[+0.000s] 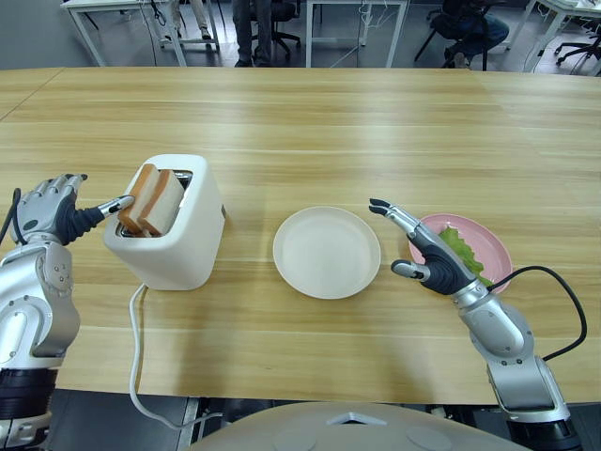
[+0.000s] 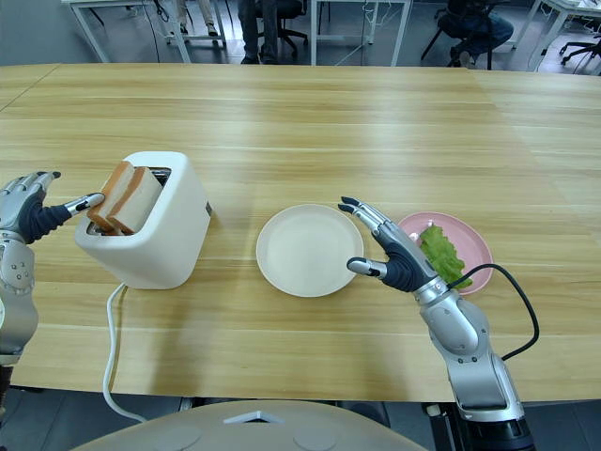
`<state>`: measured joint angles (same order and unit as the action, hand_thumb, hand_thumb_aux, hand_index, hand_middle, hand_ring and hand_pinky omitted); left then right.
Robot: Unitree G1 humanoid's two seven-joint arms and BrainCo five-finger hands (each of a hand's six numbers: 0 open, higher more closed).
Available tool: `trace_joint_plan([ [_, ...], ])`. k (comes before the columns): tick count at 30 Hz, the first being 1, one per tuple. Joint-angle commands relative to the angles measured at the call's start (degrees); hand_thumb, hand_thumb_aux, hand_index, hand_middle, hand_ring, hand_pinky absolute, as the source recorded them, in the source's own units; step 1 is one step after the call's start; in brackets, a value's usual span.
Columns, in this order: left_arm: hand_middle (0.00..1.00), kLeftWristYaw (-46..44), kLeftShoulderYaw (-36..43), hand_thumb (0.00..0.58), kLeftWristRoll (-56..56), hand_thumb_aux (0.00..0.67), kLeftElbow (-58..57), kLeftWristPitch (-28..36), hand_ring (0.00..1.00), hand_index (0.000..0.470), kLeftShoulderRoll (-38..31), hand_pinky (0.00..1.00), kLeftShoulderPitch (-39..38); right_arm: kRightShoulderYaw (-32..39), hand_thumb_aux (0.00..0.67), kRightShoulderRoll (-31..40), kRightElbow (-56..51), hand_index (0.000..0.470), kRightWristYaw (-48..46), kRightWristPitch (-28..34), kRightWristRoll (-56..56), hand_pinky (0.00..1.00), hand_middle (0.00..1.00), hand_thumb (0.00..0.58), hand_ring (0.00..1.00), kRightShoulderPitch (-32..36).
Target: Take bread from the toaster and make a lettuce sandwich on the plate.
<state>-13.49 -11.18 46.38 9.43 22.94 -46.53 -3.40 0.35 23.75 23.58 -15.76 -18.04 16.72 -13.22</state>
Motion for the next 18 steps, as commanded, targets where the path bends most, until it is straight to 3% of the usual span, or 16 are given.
trace_joint_plan([
  [1,0.00,-1.02,2.77,0.000,2.34,0.000,0.01,-0.14,0.00,0.000,-1.10,0.00,-0.54,0.20,0.000,0.47,0.76,0.000,-0.62,0.49,-0.19,0.00,0.00,0.000,0.00,0.21],
  [12,0.00,-3.53,10.55,0.000,7.46,0.000,1.44,-1.09,0.00,0.000,-0.80,0.00,2.69,0.52,0.000,0.09,1.10,0.000,-0.45,0.75,0.01,0.00,0.00,0.000,0.00,0.30],
  [18,0.00,-3.81,10.97,0.000,8.72,0.000,3.26,-1.22,0.00,0.000,-1.06,0.00,2.72,0.62,0.000,0.04,1.32,0.000,-0.51,1.03,-0.02,0.00,0.00,0.000,0.00,0.42],
])
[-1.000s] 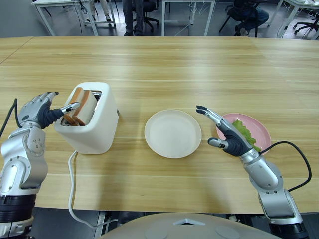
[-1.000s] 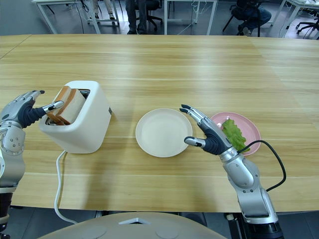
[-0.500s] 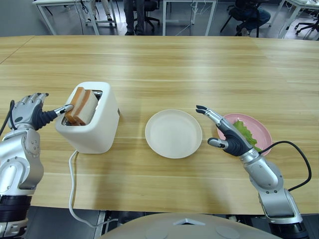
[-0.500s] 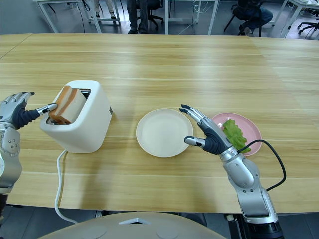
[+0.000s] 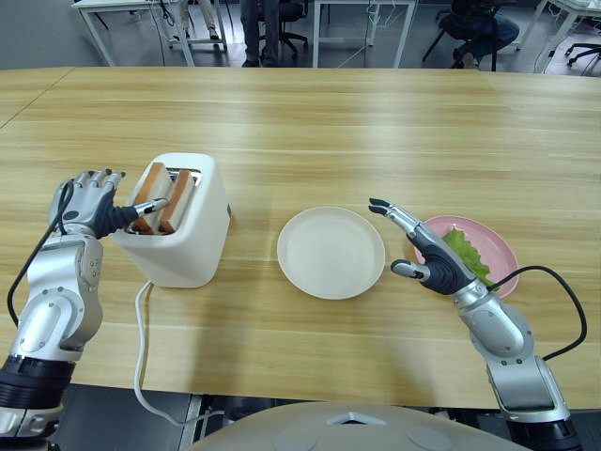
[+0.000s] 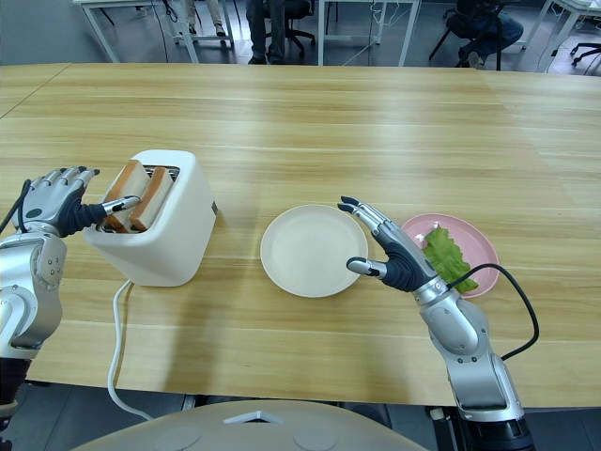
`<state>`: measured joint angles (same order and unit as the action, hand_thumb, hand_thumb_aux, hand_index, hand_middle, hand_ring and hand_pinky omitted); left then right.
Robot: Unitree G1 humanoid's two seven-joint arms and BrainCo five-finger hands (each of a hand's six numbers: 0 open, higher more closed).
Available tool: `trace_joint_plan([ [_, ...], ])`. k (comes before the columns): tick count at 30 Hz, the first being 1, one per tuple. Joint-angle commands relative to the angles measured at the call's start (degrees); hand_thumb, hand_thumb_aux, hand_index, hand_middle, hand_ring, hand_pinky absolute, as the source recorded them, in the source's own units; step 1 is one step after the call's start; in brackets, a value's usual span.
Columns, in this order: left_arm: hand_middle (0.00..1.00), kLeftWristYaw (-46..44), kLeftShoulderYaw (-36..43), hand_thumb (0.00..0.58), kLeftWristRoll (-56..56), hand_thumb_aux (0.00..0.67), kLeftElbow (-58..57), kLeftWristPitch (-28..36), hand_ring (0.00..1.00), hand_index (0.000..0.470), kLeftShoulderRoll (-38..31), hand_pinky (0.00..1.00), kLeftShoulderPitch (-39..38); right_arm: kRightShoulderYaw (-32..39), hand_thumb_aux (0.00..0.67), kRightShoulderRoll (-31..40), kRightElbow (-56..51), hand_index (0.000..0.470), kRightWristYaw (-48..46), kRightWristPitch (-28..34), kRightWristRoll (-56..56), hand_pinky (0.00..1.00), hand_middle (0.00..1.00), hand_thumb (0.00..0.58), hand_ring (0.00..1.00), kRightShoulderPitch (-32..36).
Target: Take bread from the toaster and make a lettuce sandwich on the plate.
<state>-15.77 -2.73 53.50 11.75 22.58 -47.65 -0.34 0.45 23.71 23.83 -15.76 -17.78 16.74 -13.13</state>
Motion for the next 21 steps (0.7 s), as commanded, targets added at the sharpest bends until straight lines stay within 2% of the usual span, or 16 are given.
trace_joint_plan([
  [1,0.00,-1.83,2.63,0.000,1.82,0.000,1.16,-1.07,0.00,0.000,-0.06,0.00,-0.33,0.50,0.000,0.06,1.14,0.000,-0.46,0.83,-0.04,0.00,0.00,0.000,0.00,0.27],
  [13,0.00,-3.60,1.72,0.000,1.59,0.000,-0.94,-0.16,0.00,0.000,1.02,0.00,-0.85,1.03,0.000,-0.28,1.09,0.000,-0.04,0.66,0.34,0.00,0.00,0.000,0.00,0.46],
  [14,0.00,-3.71,1.46,0.066,1.35,0.039,-1.07,0.41,0.00,0.027,1.45,0.00,-0.90,1.09,0.000,-0.27,1.10,0.000,-0.05,0.65,0.36,0.00,0.00,0.000,0.00,0.48],
  [15,0.00,-3.68,1.24,0.100,1.26,0.060,-1.37,0.89,0.00,0.041,1.70,0.00,-0.91,1.11,0.000,-0.26,1.14,0.000,-0.03,0.66,0.36,0.00,0.00,0.000,0.00,0.44],
  [16,0.00,-3.81,0.95,0.100,0.86,0.060,-1.61,1.33,0.00,0.041,1.98,0.00,-0.93,1.13,0.000,-0.26,1.17,0.000,-0.02,0.69,0.33,0.00,0.00,0.000,0.00,0.41],
  [18,0.00,-4.01,0.29,0.304,0.03,0.208,-2.06,1.93,0.00,0.143,2.49,0.00,-1.19,1.14,0.000,-0.26,1.22,0.000,0.03,0.72,0.29,0.00,0.00,0.000,0.00,0.38],
  [19,0.00,-3.98,-0.29,0.436,-0.70,0.336,-2.32,2.19,0.00,0.231,2.87,0.00,-1.46,1.14,0.000,-0.28,1.26,0.000,0.04,0.76,0.26,0.00,0.00,0.000,0.00,0.39],
  [20,0.00,-3.86,-0.70,0.436,-1.28,0.336,-2.58,2.27,0.00,0.231,3.05,0.00,-1.77,1.18,0.000,-0.29,1.34,0.000,0.03,0.82,0.26,0.00,0.00,0.000,0.00,0.40],
  [21,0.00,-3.85,-0.96,0.482,-1.86,0.394,-2.79,2.31,0.00,0.271,3.23,0.00,-2.06,1.21,0.000,-0.30,1.40,0.000,0.01,0.87,0.25,0.00,0.00,0.000,0.00,0.42],
])
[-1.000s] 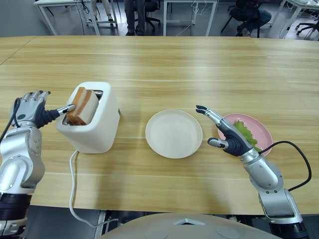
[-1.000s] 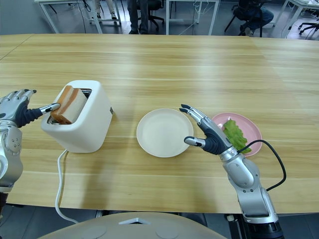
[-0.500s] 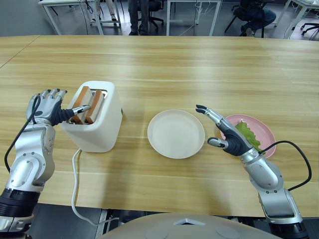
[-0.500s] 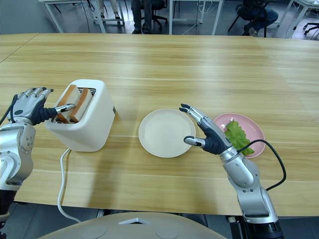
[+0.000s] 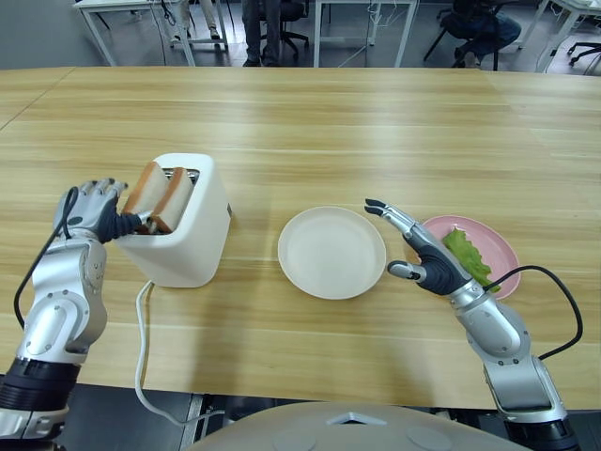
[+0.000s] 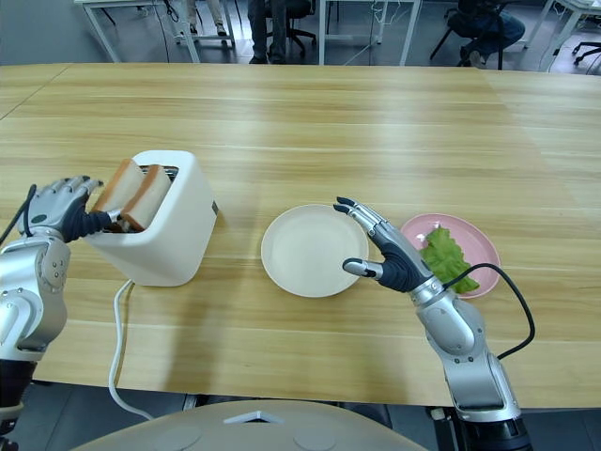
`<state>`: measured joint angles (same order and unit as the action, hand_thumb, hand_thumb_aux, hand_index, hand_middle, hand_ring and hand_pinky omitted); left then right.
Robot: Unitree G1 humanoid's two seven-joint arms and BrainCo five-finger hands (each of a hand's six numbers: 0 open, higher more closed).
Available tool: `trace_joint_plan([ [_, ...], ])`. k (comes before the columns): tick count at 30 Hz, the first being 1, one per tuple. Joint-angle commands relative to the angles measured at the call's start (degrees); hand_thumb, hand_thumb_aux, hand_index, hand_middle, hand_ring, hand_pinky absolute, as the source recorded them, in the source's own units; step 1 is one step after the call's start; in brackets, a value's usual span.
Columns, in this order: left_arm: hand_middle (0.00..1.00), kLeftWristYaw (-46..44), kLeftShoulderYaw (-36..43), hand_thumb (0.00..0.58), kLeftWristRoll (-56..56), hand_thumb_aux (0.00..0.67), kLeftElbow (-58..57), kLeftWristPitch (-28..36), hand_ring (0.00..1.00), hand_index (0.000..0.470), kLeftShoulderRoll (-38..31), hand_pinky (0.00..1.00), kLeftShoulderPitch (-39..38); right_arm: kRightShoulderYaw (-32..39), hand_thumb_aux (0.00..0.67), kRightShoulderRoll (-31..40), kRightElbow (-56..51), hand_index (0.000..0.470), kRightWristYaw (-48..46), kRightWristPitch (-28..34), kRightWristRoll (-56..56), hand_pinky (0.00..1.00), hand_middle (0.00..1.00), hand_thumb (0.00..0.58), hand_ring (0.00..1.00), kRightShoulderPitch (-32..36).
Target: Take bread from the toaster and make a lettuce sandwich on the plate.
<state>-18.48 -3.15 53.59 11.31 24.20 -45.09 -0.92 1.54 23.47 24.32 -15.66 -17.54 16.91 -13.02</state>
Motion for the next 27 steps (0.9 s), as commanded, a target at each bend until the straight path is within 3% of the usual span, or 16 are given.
trace_joint_plan([
  [1,0.00,-1.24,-0.56,0.528,-2.39,0.470,-2.42,0.63,0.00,0.323,0.81,0.00,-1.78,0.15,0.000,-0.04,0.94,0.000,-0.12,0.65,0.06,0.00,0.00,0.000,0.00,0.32],
  [4,0.00,-1.18,-0.75,0.554,-4.28,0.528,-2.40,0.44,0.00,0.363,1.92,0.00,-2.41,0.18,0.000,0.00,1.01,0.000,-0.19,0.66,-0.01,0.00,0.00,0.000,0.00,0.30],
  [5,0.00,-1.24,-0.83,0.568,-4.90,0.575,-2.31,0.39,0.00,0.395,2.35,0.00,-2.60,0.20,0.000,-0.01,1.02,0.000,-0.19,0.67,-0.01,0.00,0.00,0.000,0.00,0.31],
  [6,0.00,-1.08,-0.88,0.580,-5.11,0.670,-2.23,0.30,0.00,0.460,2.59,0.00,-2.73,0.21,0.000,-0.02,1.02,0.000,-0.19,0.68,-0.01,0.00,0.00,0.000,0.00,0.32],
  [15,0.00,8.08,-4.57,0.580,-9.34,0.670,0.84,-5.02,0.00,0.460,5.00,0.00,0.57,0.16,0.000,0.02,0.95,0.000,-0.17,0.75,0.00,0.00,0.00,0.000,0.00,0.46],
  [16,0.11,8.79,-4.99,0.580,-10.22,0.670,1.39,-5.72,0.11,0.460,5.53,0.11,1.10,0.17,0.000,-0.02,0.92,0.000,-0.11,0.73,0.02,0.00,0.00,0.000,0.00,0.43],
  [17,0.42,9.86,-5.50,0.580,-11.05,0.670,1.83,-6.49,0.42,0.460,6.13,0.42,1.56,0.21,0.000,-0.05,0.91,0.000,-0.07,0.71,0.06,0.00,0.00,0.000,0.00,0.40],
  [18,0.42,10.75,-6.00,0.580,-11.93,0.670,2.12,-7.34,0.42,0.460,6.69,0.42,2.01,0.25,0.000,-0.09,0.91,0.000,-0.01,0.68,0.14,0.00,0.00,0.000,0.00,0.33],
  [19,1.00,11.44,-6.53,0.580,-13.04,0.670,2.40,-8.12,1.00,0.460,7.25,1.00,2.27,0.28,0.000,-0.11,0.90,0.000,0.03,0.64,0.20,0.00,0.00,0.000,0.00,0.31],
  [27,1.00,15.88,-11.75,0.580,-19.75,0.670,5.80,-11.77,1.00,0.460,10.49,1.00,4.21,0.11,0.000,0.23,0.51,0.000,0.21,-0.04,0.55,0.00,0.00,0.000,0.00,0.57],
])
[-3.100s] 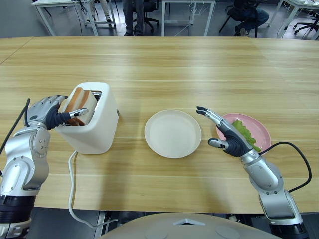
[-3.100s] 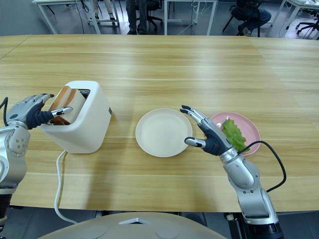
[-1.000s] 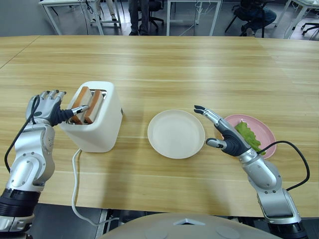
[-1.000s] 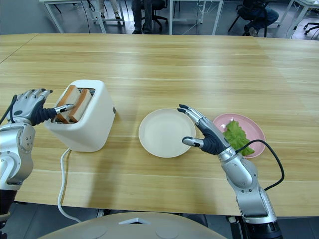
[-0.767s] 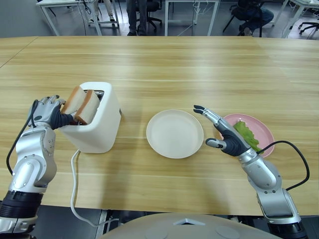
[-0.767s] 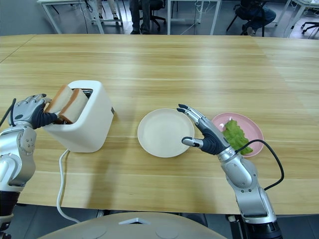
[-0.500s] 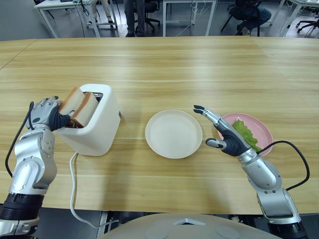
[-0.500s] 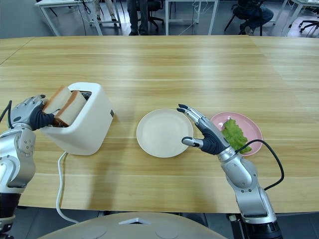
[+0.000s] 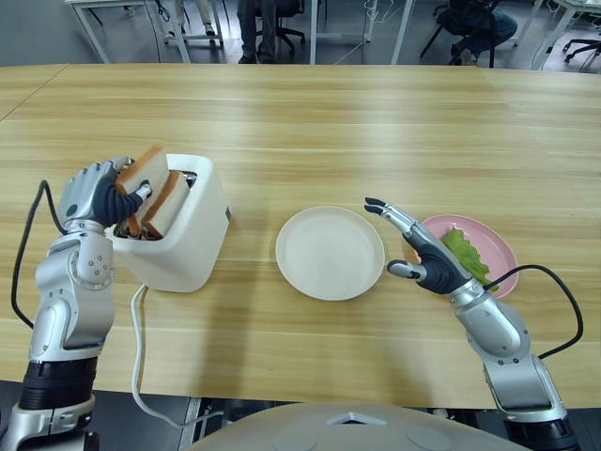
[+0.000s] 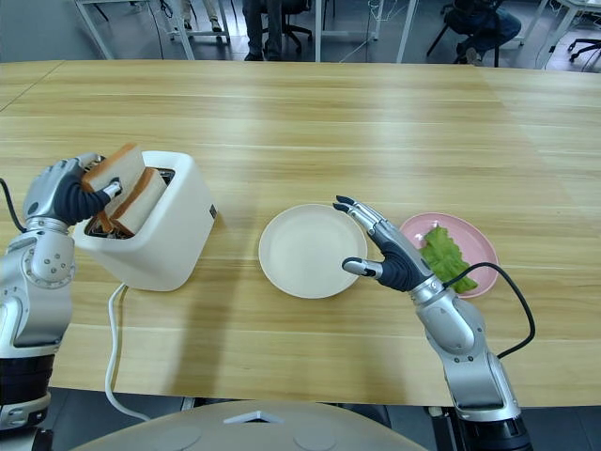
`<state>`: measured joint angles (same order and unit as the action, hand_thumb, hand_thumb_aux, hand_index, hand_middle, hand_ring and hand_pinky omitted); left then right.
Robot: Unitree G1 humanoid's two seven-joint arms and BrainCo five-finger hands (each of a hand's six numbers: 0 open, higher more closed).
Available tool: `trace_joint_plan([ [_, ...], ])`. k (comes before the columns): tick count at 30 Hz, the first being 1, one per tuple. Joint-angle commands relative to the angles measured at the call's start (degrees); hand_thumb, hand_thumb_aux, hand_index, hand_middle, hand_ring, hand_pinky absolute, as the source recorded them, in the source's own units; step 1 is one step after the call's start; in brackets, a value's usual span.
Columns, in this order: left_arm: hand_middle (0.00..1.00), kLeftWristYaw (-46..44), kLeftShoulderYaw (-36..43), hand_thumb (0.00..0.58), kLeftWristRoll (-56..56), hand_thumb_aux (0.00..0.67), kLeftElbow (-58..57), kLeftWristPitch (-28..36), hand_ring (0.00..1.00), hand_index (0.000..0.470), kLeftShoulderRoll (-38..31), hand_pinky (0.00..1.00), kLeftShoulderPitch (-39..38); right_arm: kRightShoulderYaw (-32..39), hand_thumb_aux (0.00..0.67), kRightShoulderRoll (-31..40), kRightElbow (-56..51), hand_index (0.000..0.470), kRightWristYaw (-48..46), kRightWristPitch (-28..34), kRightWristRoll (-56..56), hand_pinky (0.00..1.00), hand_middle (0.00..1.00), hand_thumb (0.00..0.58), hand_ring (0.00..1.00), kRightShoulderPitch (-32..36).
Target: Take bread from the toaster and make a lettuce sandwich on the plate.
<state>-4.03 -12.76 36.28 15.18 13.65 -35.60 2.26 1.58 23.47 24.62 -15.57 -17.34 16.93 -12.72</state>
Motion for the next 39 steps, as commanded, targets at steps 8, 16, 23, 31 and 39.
trace_joint_plan([
  [8,1.00,5.18,-6.80,0.580,-8.71,0.670,6.09,-4.82,1.00,0.460,4.64,1.00,3.36,-4.42,0.000,5.10,-4.41,0.000,3.28,-1.00,8.42,0.00,0.00,0.000,0.00,2.72],
  [16,1.00,1.87,-6.39,0.580,-17.14,0.670,15.20,-6.83,1.00,0.460,6.52,1.00,8.89,-8.14,0.000,24.20,-23.67,0.000,21.54,-2.90,33.64,0.00,0.00,0.000,0.00,7.39],
  [23,1.00,-10.42,9.59,0.580,-25.37,0.670,18.25,-0.69,1.00,0.460,10.09,1.00,15.86,-1.88,0.000,31.42,-43.38,0.000,30.93,-1.53,41.31,0.00,0.00,0.000,0.00,11.05],
  [31,1.00,-17.70,23.08,0.580,-26.64,0.670,6.99,1.31,1.00,0.460,14.50,1.00,18.69,6.44,0.000,32.31,-58.00,0.000,38.30,-2.73,42.72,0.00,0.00,0.000,0.00,14.50],
  [39,1.00,-19.09,31.43,0.580,-23.74,0.670,-13.30,-3.43,1.00,0.460,18.37,1.00,19.82,12.34,0.000,31.56,-65.41,0.000,42.73,-4.39,42.13,0.00,0.00,0.000,0.00,17.89],
])
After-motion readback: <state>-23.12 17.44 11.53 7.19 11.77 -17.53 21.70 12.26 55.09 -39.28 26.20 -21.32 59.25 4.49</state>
